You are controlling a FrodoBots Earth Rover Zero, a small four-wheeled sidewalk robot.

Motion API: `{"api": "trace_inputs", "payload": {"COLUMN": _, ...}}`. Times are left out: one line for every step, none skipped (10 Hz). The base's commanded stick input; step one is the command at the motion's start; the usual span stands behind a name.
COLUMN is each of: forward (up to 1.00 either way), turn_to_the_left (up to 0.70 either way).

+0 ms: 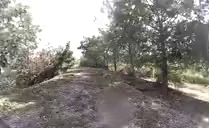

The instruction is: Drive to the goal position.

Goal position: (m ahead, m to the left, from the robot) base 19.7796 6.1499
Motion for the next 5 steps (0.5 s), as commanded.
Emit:
{"api": "trace_inputs", "payload": {"forward": 0.85, "turn_to_the_left": 0.00}}
{"api": "trace_inputs", "payload": {"forward": 0.85, "turn_to_the_left": 0.00}}
{"api": "trace_inputs", "payload": {"forward": 0.85, "turn_to_the_left": 0.13}}
{"api": "trace_inputs", "payload": {"forward": 0.85, "turn_to_the_left": 0.31}}
{"api": "trace_inputs", "payload": {"forward": 0.85, "turn_to_the_left": 0.34}}
